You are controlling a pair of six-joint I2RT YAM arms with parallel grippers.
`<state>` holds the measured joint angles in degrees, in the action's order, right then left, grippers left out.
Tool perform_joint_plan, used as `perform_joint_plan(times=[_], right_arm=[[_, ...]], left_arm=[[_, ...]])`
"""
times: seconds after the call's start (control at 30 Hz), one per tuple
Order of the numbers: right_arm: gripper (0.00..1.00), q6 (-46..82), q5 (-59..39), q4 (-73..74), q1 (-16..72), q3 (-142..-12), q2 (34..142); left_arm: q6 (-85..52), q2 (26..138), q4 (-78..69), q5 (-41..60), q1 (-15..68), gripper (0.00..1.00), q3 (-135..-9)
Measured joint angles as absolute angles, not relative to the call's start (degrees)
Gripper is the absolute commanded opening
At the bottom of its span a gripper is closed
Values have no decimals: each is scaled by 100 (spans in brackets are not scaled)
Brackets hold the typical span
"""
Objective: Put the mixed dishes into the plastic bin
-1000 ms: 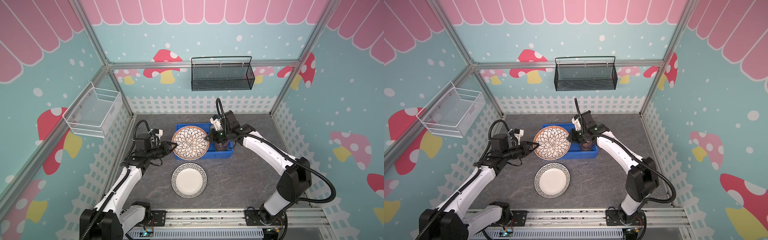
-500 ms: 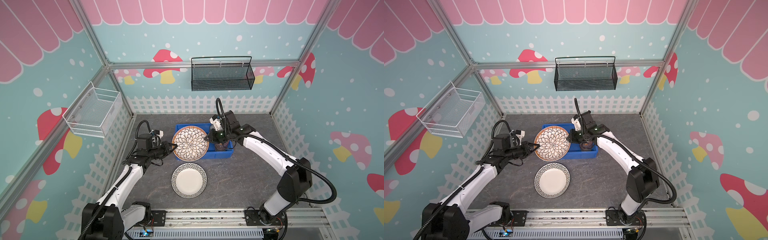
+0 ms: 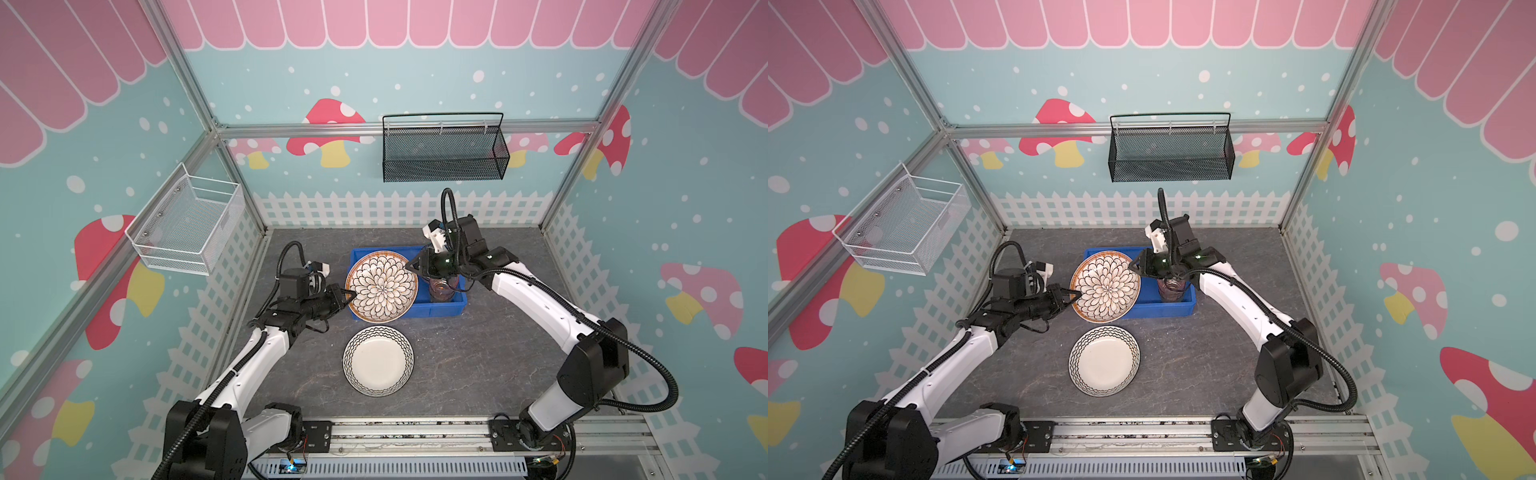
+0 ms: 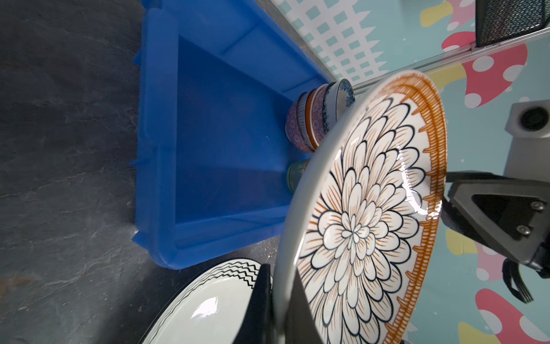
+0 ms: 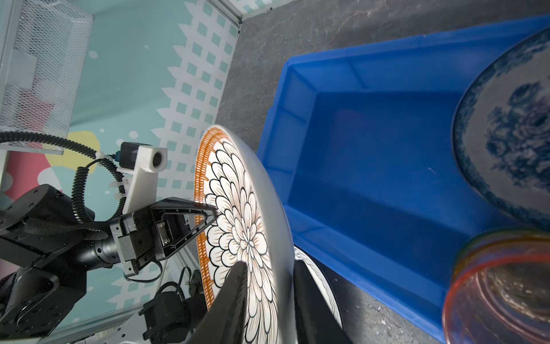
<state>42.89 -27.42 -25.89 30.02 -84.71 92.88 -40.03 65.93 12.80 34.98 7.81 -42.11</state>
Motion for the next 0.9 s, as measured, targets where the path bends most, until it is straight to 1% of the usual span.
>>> perform_joint_plan(times=[0.1, 0.17, 0.2, 0.33, 0.53, 0.7, 0.9], right_arm=[[49, 4305, -2794, -2521, 2941, -8471, 9260], [54, 4289, -2814, -2515, 2882, -8468, 9205], [56, 4285, -2821, -2512, 2840, -8466, 9161], [56, 4219, -2858, -2515, 2611, -8451, 8919], [56, 4136, -2936, -2504, 2161, -8243, 8433], [56, 4056, -3057, -2515, 1732, -7878, 8106], [55, 3935, -3264, -2526, 1339, -7570, 7961]], left_arm=[[-3972, 6602, 1479, 3363, 808, 0, -4217], [-3955, 6617, 1671, 3214, 814, 0, -4250], [-3942, 6624, 1793, 3109, 819, 0, -4281], [-3920, 6630, 2274, 2679, 878, 0, -4515], [-3968, 6873, 2775, 2108, 1118, 0, -5249], [-4217, 7419, 2801, 1776, 1337, 0, -5675], [-4604, 8239, 2858, 1317, 1559, 0, -5975]])
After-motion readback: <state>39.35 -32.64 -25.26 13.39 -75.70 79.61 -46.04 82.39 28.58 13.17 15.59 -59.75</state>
